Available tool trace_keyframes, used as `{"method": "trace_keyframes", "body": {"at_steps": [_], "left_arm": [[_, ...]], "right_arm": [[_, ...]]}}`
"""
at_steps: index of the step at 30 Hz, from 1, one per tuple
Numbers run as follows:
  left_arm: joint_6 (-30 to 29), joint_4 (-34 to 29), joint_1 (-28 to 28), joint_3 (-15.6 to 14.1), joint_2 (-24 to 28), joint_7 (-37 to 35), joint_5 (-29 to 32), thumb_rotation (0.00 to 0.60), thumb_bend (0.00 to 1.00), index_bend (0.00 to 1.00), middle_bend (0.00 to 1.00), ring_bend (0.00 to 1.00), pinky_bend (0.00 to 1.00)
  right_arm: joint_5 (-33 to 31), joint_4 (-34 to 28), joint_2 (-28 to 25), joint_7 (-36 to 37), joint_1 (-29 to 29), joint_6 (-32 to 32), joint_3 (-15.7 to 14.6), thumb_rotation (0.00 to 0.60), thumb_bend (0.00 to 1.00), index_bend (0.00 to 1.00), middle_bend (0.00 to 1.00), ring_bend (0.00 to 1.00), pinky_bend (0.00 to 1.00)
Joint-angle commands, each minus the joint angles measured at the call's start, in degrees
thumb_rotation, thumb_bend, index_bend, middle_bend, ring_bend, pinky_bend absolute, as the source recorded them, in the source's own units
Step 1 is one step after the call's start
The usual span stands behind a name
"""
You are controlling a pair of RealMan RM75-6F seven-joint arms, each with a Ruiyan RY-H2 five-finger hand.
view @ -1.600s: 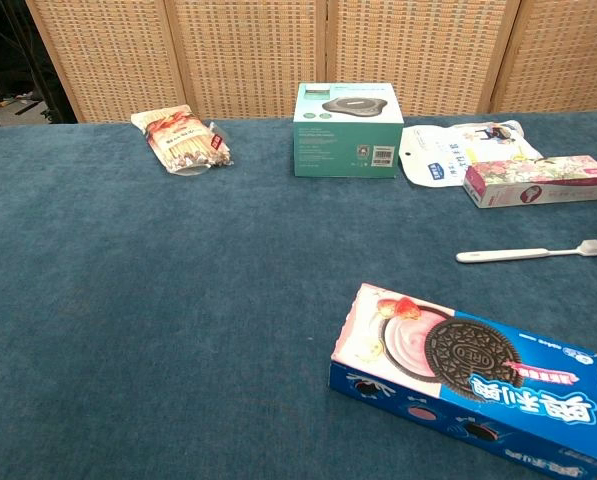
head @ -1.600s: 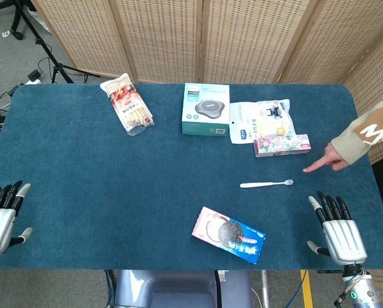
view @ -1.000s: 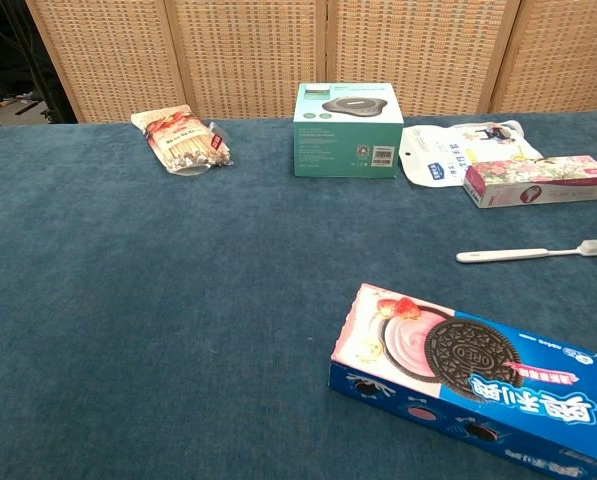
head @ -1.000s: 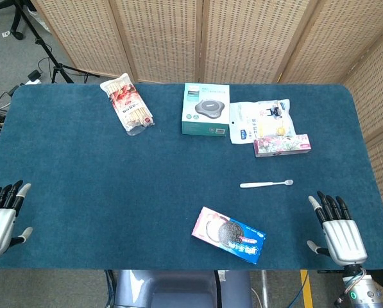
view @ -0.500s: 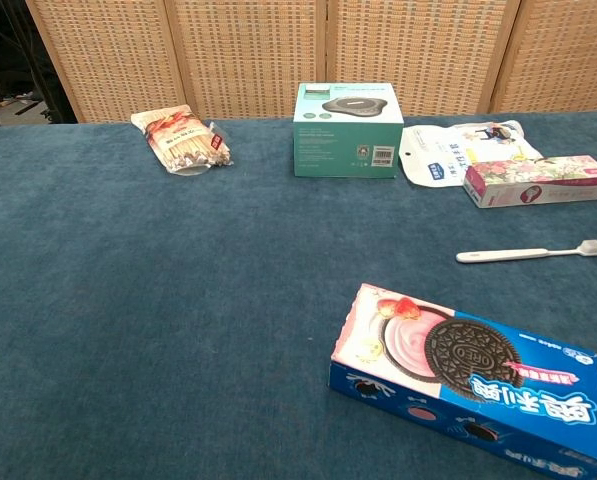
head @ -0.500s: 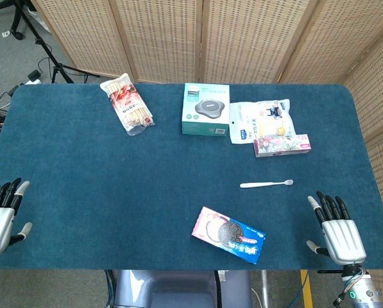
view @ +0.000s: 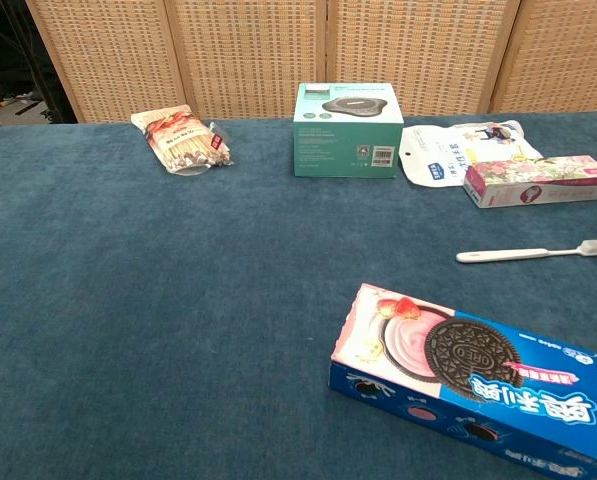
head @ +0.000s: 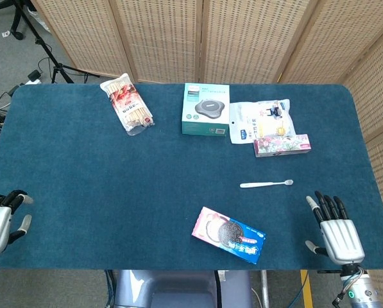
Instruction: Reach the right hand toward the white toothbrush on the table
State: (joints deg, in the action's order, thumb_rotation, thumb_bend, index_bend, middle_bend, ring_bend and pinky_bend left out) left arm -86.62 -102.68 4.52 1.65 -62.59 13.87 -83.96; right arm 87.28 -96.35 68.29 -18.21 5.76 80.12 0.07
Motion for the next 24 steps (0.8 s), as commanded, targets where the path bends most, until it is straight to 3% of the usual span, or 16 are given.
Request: {"method": "trace_keyframes", "body": {"at_steps": [1, 10, 13, 15, 17, 19, 21, 24], "left_arm": [[0.19, 0.32, -0.01, -0.21, 0.36, -1.13, -0.64, 0.6, 0.3, 0.0, 0.0, 0.01, 0.03], [-0.16, 1.81, 0.16, -0.34, 0.26, -3.79, -2.88, 0.6, 0.23, 0.0, 0.0, 0.0, 0.0], [-0.06, 1.75, 0.16, -0.34, 0.17, -3.78, -2.9, 0.6, 0.23, 0.0, 0.0, 0.0, 0.0], [-0.13, 1.75, 0.14, -0.31, 0.09, -3.69, -2.98, 0.6, 0.23, 0.0, 0.0, 0.0, 0.0], [-0.32, 1.8, 0.13, -0.29, -0.07, -3.82, -3.32, 0.6, 0.23, 0.0, 0.0, 0.0, 0.0], [-0.41, 1.86, 0.09, -0.31, -0.12, -3.94, -3.51, 0.6, 0.23, 0.0, 0.0, 0.0, 0.0], [-0.48, 1.92, 0.06, -0.27, -0.13, -4.05, -3.53, 0.6, 0.24, 0.0, 0.0, 0.0, 0.0], [-0.5, 1.94, 0.03, -0.16, -0.07, -4.24, -3.39, 0.6, 0.24, 0.0, 0.0, 0.0, 0.0]], "right_arm": [[-0.32, 0.09, 0.09, -0.14, 0.1, -0.26, 0.09, 0.6, 0.0, 0.0, 0.0, 0.0, 0.0], [-3.36, -0.23, 0.24, -2.31, 0.65, -1.78, 1.02, 0.6, 0.0, 0.0, 0.01, 0.0, 0.0], [-4.49, -0.91, 0.08, -4.62, 1.49, -2.18, 2.15, 0.6, 0.05, 0.0, 0.18, 0.09, 0.01], [-4.36, -1.06, 0.34, -6.71, 2.33, -2.01, 3.05, 0.6, 0.2, 0.0, 0.39, 0.31, 0.15], [-4.52, -1.32, 0.75, -9.34, 3.55, -2.5, 3.99, 0.6, 0.39, 0.0, 0.54, 0.47, 0.34], [-5.21, -2.07, 0.93, -11.76, 4.82, -3.77, 4.67, 0.6, 0.58, 0.0, 0.64, 0.58, 0.45], [-6.66, -3.19, 1.0, -13.87, 6.16, -5.75, 5.22, 0.6, 0.72, 0.0, 0.68, 0.64, 0.5], [-9.91, -5.32, 0.69, -17.56, 7.94, -8.79, 5.89, 0.6, 0.78, 0.0, 0.69, 0.65, 0.51]]}}
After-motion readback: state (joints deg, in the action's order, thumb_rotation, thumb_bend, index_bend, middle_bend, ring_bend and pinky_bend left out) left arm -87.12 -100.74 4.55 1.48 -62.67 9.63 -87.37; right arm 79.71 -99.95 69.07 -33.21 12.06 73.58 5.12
